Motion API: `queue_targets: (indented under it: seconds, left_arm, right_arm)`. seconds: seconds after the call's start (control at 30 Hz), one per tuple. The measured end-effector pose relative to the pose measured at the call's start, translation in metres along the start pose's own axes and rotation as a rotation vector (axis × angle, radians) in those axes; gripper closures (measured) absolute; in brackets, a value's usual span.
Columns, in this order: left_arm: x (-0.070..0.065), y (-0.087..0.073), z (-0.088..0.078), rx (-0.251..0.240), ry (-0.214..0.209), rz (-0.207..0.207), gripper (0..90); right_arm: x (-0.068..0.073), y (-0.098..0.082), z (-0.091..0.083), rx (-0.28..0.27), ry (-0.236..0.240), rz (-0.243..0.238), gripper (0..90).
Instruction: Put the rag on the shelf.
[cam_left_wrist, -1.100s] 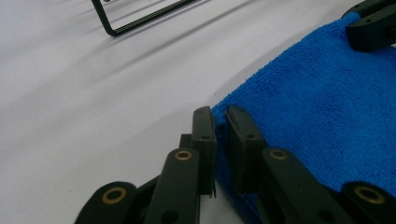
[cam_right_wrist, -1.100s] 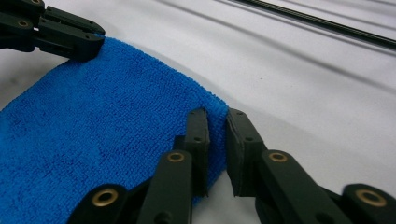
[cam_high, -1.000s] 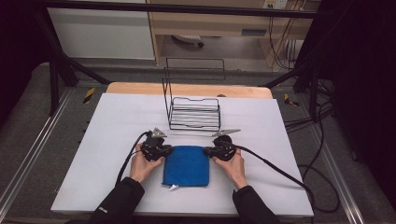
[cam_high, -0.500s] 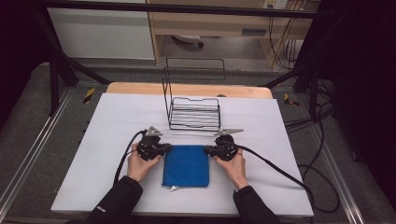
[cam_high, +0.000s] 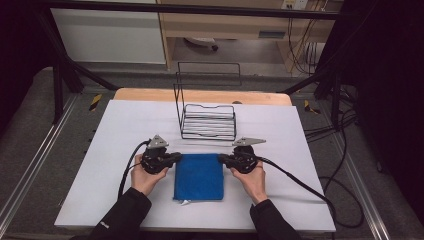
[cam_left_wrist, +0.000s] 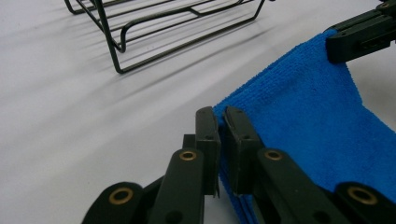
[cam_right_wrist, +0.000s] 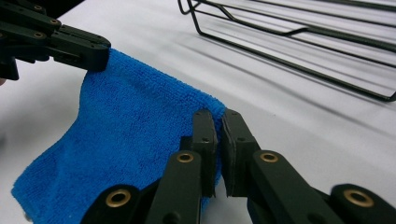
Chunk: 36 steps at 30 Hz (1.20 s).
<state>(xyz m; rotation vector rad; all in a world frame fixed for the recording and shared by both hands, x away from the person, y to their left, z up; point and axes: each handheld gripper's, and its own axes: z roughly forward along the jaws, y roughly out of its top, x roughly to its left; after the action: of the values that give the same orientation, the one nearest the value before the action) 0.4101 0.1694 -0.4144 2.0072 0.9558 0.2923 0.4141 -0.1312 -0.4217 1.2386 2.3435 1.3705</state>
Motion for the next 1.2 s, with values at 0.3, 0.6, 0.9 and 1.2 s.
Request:
queue_targets:
  seconds: [0.3,0.6,0.9,1.2]
  left_arm:
    - [-0.005,0.004,-0.012,-0.038,0.011,0.021,84.5]
    - [-0.012,0.01,-0.023,-0.08,0.013,0.042,84.5]
    - [-0.016,0.016,-0.034,-0.128,0.015,0.059,84.5]
    - [-0.023,0.023,-0.043,-0.175,0.026,0.08,84.6]
  right_arm:
    - [0.006,0.004,-0.01,-0.048,0.008,-0.029,85.5]
    - [0.01,0.008,-0.021,-0.091,0.006,-0.059,85.5]
    - [0.016,0.015,-0.033,-0.137,0.004,-0.087,85.6]
    - [0.02,0.021,-0.045,-0.18,0.002,-0.109,85.8]
